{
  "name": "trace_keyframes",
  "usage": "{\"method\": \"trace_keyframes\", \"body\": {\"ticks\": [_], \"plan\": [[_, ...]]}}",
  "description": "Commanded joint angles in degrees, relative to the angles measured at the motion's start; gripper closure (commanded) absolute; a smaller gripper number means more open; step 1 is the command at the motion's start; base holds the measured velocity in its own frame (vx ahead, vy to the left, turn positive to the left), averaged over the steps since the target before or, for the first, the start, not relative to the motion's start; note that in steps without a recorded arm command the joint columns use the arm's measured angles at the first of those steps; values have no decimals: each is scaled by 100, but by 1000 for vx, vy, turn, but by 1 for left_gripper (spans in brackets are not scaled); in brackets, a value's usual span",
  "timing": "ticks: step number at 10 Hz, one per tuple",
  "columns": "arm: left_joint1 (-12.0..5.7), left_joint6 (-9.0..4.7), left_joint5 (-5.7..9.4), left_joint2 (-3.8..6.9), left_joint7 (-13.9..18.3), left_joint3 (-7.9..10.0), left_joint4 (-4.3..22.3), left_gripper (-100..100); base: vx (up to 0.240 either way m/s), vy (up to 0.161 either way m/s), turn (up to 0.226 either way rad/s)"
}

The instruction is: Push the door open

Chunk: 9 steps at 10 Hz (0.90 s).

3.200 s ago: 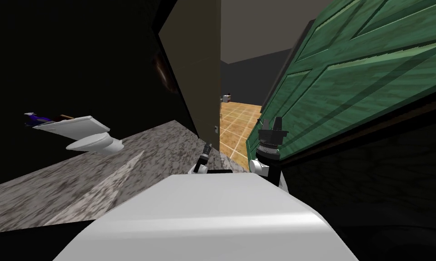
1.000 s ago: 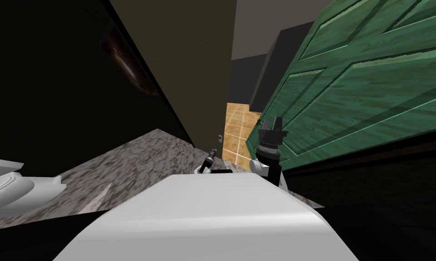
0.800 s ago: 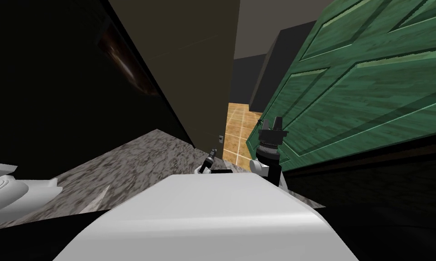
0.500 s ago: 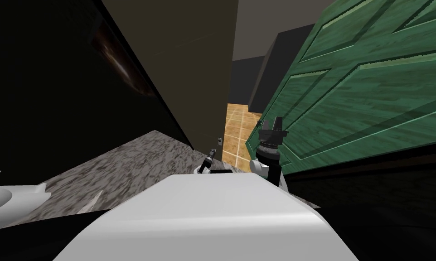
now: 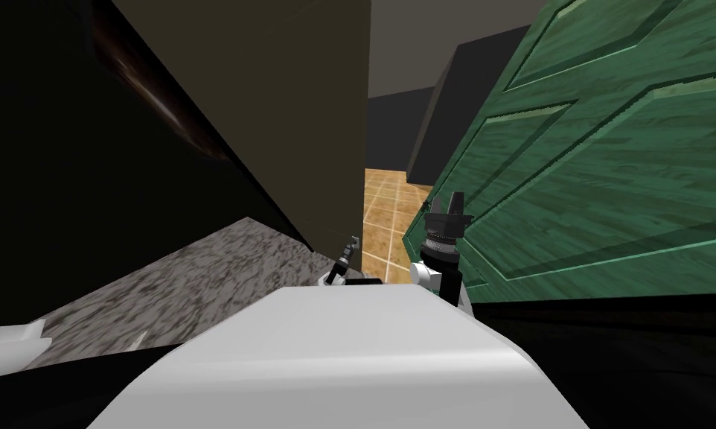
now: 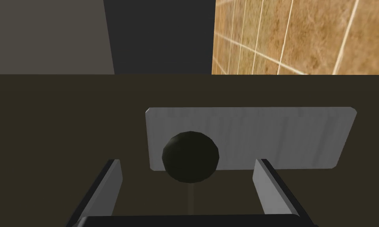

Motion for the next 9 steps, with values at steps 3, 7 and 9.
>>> {"method": "trace_keyframes", "body": {"ticks": [3,7,9], "plan": [[0,-11,-3,-30,3,15,17,100,72,-32,-8],[0,-11,-3,-30,3,15,17,100,-14,7,-2],[-1,-3,14,10,-14,97,45,100,42,-25,13]]}}
